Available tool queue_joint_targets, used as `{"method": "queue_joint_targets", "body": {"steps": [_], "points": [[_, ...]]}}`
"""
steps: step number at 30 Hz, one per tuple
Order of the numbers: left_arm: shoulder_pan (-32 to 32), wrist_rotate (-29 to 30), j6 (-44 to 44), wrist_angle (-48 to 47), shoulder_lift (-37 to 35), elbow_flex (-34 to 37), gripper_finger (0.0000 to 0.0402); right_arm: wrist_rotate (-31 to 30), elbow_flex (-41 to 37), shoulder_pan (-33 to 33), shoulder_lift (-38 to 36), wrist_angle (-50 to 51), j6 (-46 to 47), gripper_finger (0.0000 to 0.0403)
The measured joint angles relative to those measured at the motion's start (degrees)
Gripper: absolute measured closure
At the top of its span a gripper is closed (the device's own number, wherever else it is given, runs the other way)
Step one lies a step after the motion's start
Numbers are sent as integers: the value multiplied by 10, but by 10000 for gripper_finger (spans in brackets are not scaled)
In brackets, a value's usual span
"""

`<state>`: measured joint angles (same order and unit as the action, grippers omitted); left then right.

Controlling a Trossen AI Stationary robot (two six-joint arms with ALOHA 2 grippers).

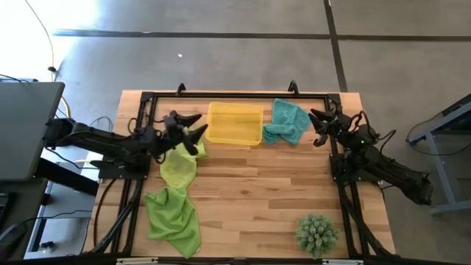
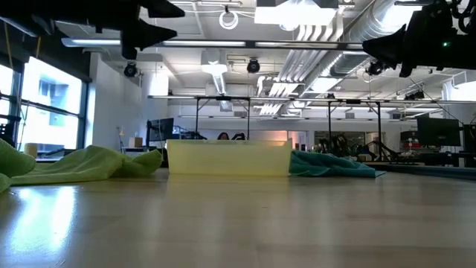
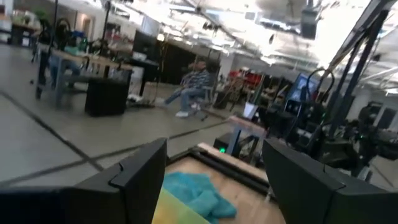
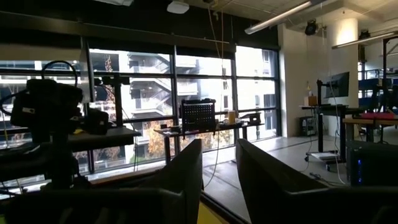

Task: Roll microfiber towels into tight, uniform cylinder then place into a basket
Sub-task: Roll the blue microfiber towel

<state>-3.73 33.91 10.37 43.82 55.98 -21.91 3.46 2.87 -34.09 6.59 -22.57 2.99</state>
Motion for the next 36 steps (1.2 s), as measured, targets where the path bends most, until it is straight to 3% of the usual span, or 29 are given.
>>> {"method": "queue_joint_targets", "body": {"steps": [6,20,29,36], "points": [[0,0,0,0,96,-62,147,-20,22,0,63,10,0,314],[-8,-2,-49,-3,274,-190,147,-22,135,0,308,111,0,314],[-8,-3,-50,-3,318,-234,147,-115,140,0,440,130,75,314],[-8,-3,-50,-3,318,-244,147,-124,140,0,535,130,102,314]]}}
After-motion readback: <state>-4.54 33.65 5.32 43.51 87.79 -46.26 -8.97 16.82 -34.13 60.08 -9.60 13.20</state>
